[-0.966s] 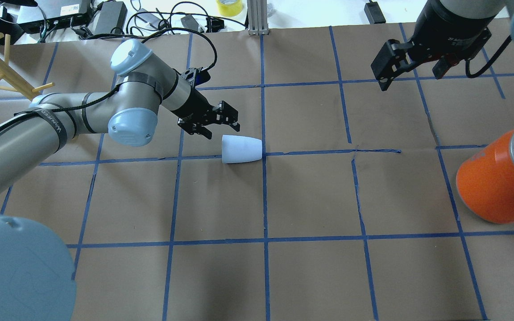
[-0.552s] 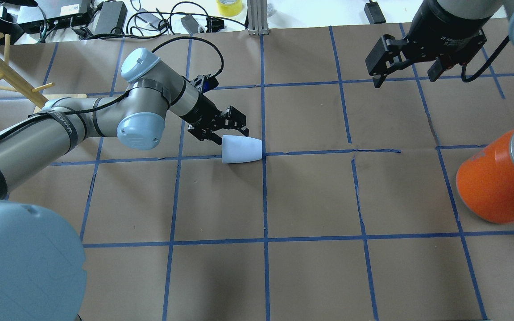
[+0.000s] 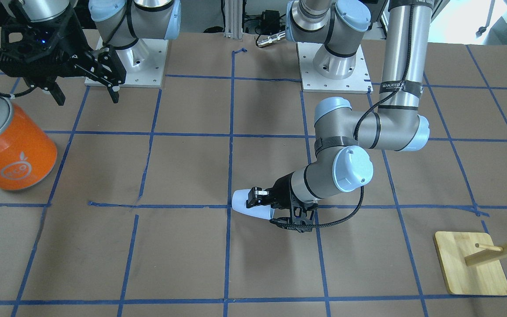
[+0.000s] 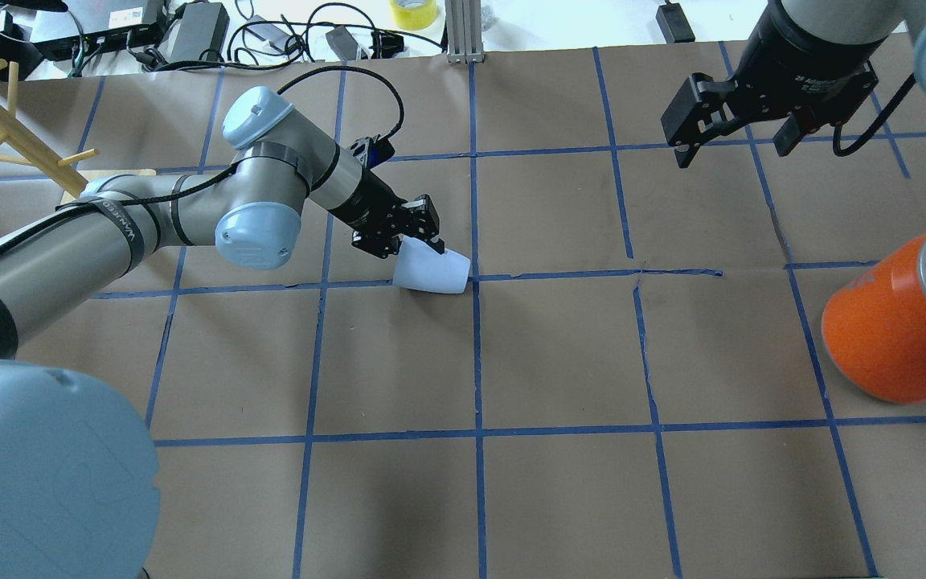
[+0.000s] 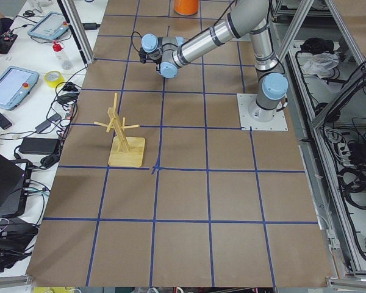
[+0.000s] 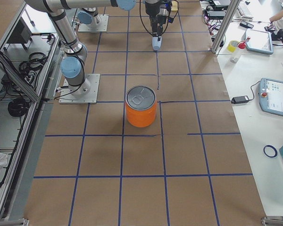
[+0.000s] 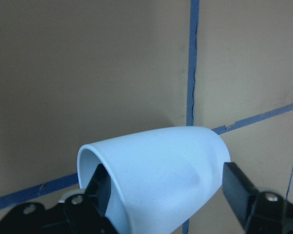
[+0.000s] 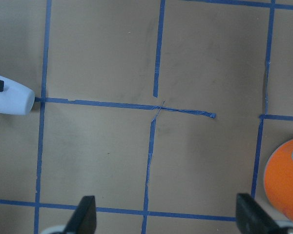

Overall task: Flip cup
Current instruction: 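Lift the cup with the left gripper and rotate it upright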

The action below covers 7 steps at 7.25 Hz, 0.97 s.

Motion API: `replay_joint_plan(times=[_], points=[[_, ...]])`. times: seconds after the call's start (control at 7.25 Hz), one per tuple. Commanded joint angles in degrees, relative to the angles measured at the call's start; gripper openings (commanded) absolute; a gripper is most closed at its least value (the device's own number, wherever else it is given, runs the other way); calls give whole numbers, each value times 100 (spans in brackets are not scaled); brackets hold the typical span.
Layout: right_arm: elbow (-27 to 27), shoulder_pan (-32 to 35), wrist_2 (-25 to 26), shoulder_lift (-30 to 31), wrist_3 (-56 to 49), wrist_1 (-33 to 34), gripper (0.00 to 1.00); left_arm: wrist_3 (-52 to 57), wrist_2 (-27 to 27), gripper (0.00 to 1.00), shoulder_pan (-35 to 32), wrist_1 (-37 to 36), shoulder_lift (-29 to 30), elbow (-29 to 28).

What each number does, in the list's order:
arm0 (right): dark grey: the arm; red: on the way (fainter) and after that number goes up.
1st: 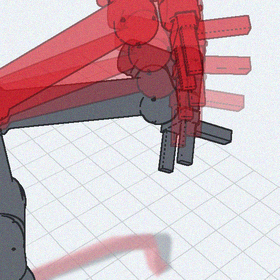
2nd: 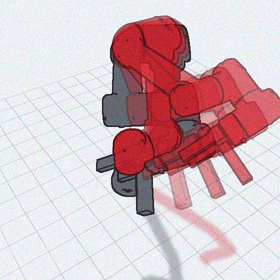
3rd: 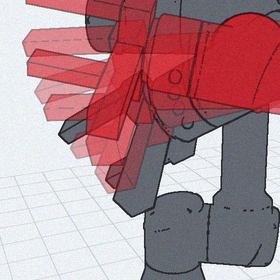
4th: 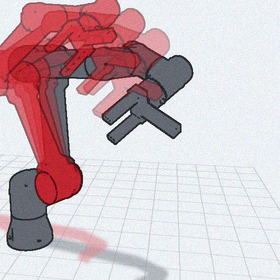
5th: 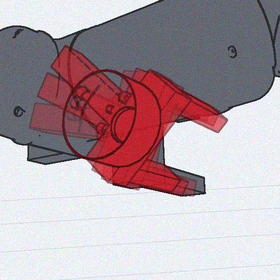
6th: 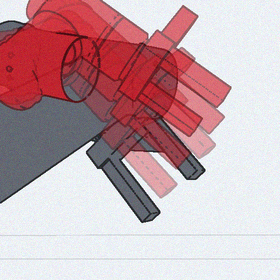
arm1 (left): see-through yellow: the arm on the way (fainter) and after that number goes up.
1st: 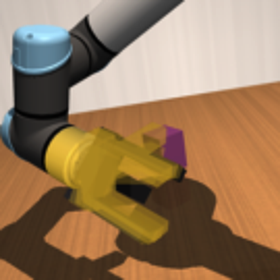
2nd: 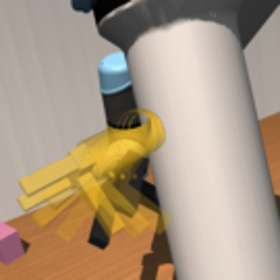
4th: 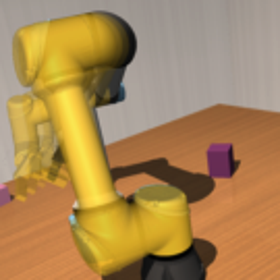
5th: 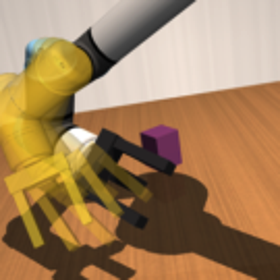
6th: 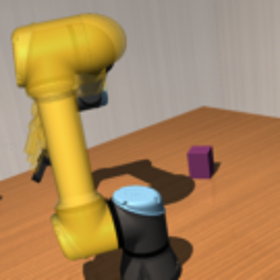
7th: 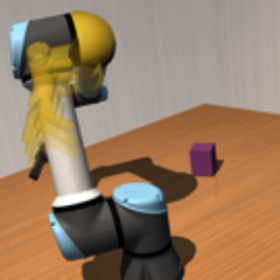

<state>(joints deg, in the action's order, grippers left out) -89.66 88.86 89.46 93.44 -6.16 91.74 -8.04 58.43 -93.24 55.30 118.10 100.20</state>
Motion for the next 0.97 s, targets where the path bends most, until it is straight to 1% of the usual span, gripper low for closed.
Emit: replay_joint_plan(times=[0.0,0.14,0.28,0.55,0.69,0.83], points=[[-77,0,10,16,-34,-7,100,-1169,203,0,-1,-64,-189,-289],[-86,0,1,16,-35,-7,100,-1461,805,0,-1,-185,-217,-595],[-86,0,-8,16,-35,1,100,-1455,1411,0,-1,-161,-199,-737],[-86,0,-8,16,-35,1,100,-1385,1627,0,-1,-169,-216,-782],[-86,0,-8,16,-35,1,100,-923,2255,0,-9,-195,-321,-931],[-86,0,-16,16,-35,1,100,99,2896,0,-1,-204,-409,-1167]])
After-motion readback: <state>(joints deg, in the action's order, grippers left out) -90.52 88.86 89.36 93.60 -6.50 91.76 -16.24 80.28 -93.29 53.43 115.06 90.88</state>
